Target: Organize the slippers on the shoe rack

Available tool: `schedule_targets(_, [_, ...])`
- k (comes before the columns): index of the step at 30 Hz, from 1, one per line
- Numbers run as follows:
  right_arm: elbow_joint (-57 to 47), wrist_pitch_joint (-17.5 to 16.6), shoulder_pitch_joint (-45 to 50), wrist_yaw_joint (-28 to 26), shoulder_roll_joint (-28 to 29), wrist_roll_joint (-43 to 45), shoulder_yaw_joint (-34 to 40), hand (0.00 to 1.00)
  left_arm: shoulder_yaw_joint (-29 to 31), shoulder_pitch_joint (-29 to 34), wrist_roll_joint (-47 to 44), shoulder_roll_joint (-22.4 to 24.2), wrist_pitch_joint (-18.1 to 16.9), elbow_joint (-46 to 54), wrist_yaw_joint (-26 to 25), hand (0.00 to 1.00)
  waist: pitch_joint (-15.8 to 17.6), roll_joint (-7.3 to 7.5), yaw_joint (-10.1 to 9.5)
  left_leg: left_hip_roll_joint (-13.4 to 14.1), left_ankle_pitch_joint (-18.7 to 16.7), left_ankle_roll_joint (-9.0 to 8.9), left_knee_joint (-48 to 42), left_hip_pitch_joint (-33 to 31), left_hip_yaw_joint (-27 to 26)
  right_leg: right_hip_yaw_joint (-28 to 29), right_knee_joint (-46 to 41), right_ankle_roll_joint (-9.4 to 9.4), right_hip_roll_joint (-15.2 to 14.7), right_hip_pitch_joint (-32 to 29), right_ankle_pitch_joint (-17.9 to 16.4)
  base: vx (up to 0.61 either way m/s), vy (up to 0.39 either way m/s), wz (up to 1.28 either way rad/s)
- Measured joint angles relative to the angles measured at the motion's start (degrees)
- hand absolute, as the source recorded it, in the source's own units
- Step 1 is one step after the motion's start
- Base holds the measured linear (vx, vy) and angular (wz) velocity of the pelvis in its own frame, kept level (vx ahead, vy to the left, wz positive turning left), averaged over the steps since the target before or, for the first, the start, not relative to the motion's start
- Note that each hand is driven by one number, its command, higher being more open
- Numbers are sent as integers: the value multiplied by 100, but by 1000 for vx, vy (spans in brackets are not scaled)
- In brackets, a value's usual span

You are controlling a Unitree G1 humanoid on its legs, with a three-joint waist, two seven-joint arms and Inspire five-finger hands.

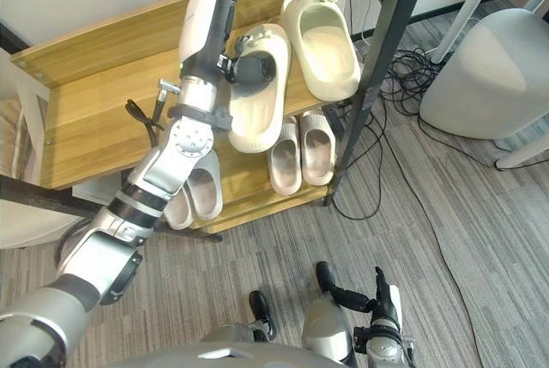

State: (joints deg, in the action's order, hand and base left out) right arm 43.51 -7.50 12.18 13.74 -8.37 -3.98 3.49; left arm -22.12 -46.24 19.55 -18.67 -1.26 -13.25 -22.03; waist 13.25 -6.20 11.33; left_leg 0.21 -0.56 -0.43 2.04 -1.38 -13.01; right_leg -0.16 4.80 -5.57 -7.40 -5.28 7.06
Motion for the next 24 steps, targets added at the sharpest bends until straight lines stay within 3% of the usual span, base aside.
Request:
schedule_targets(16, [13, 3, 4, -71, -23, -5, -52, 100, 0, -43, -85, 4, -3, -59, -1, 100, -40, -61, -25, -23, 6, 11, -38, 0, 89, -84, 0, -10, -33, 51, -10, 5, 5, 3])
schedule_targets(24, [14, 3, 6, -71, -21, -3, -52, 100, 0, -432, -79, -25, 9, -519, 0, 100, -41, -60, -21, -24, 6, 10, -47, 4, 88, -82, 0, -11, -35, 40, -9, 0, 0, 0])
